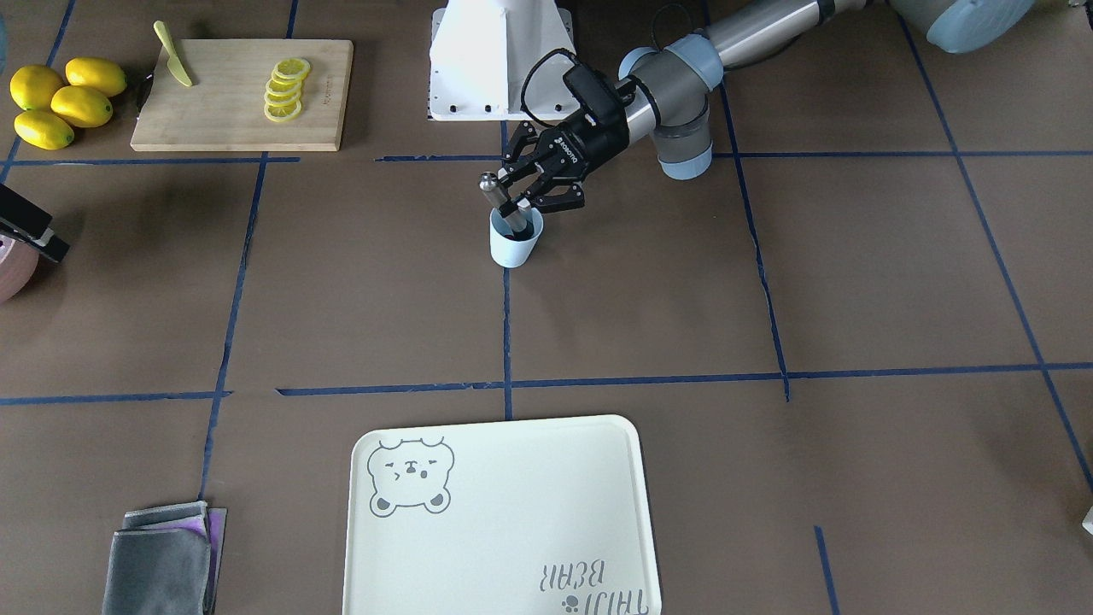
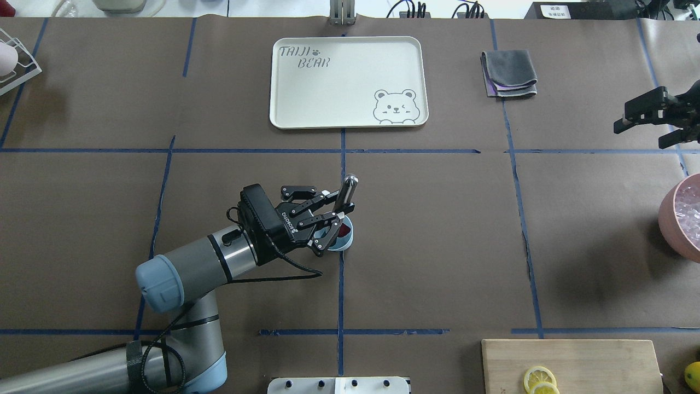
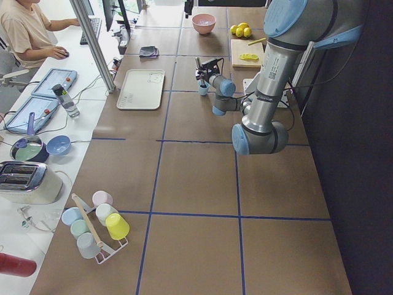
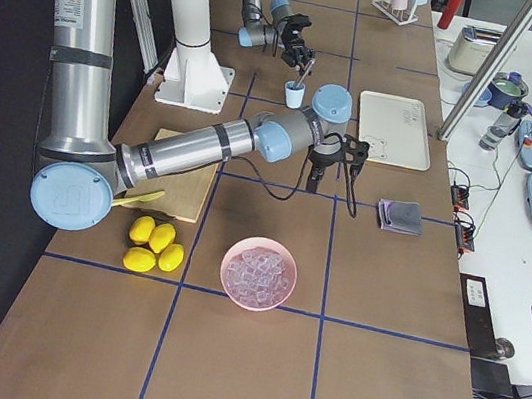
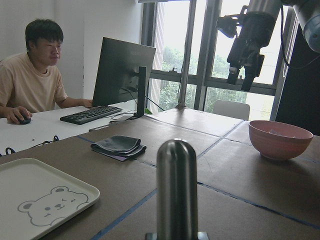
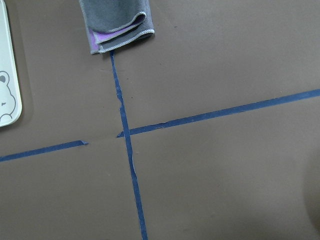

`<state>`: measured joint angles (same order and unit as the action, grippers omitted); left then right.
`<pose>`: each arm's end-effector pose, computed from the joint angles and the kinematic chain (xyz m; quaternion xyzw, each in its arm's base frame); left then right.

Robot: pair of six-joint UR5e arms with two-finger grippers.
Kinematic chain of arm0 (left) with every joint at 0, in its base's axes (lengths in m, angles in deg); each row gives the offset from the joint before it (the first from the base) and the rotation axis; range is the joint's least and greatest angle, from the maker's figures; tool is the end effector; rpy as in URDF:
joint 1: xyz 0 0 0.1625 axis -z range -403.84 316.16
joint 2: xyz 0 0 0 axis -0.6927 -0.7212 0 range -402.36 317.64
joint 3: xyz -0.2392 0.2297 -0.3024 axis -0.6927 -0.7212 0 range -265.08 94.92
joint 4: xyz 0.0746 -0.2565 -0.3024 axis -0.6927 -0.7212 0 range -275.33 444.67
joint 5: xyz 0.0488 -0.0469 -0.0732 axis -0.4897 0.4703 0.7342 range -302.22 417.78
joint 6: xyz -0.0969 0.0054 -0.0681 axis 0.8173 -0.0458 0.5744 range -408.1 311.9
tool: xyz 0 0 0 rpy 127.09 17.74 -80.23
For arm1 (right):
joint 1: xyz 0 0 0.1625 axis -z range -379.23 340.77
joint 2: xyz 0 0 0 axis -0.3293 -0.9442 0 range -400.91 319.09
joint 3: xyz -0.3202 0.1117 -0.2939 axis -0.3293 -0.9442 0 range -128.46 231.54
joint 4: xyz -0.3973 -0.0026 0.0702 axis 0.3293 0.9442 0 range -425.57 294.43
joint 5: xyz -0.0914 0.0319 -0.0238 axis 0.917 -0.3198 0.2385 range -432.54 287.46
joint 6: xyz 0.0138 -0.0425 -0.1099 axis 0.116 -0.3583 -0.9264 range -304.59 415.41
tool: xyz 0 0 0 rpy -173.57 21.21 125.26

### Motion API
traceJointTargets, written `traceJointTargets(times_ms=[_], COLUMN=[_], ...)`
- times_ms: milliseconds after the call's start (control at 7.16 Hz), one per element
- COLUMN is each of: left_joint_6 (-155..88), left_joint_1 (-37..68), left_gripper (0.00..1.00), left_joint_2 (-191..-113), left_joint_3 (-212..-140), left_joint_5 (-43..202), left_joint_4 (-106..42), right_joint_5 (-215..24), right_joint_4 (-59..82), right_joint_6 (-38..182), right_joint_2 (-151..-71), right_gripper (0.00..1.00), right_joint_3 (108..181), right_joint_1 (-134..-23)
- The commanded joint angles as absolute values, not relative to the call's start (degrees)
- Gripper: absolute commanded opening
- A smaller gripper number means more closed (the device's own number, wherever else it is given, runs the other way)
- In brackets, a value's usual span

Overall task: Mash ice and strawberries in cup
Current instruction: 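Press the masher down into the cup with the left gripper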

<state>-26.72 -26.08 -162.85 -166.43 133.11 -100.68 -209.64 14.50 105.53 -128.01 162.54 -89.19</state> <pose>0.5574 -0.3501 0.2664 0.6279 0.5716 0.1235 0.5135 -0.1273 -0.4843 0.4680 -0.0015 -0.4661 0.1153 0.8772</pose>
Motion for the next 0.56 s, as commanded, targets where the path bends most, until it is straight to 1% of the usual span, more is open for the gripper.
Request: traceJointTargets(times_ms=[0, 279, 419], left_joint_6=[-26.7, -26.6, -26.5], left_joint_1=[-25.6, -24.1, -21.0], left_gripper=[0.00, 0.00, 0.00], left_joint_2=[-164.9, -165.7, -165.8], left_joint_3=[-167.9, -169.0, -170.3], left_joint_5=[133.1, 133.0, 133.5], left_joint_4=[-100.5, -98.7, -92.6], right_joint_5=[-209.6, -209.6, -209.6], right_joint_4=[14.5, 14.5, 14.5], right_joint_6=[105.6, 105.6, 105.6], right_joint_2=[-128.0, -128.0, -128.0], right_gripper=[1.00, 1.00, 1.00], right_joint_3=[162.5, 162.5, 162.4], right_joint_1=[-89.1, -89.1, -89.1])
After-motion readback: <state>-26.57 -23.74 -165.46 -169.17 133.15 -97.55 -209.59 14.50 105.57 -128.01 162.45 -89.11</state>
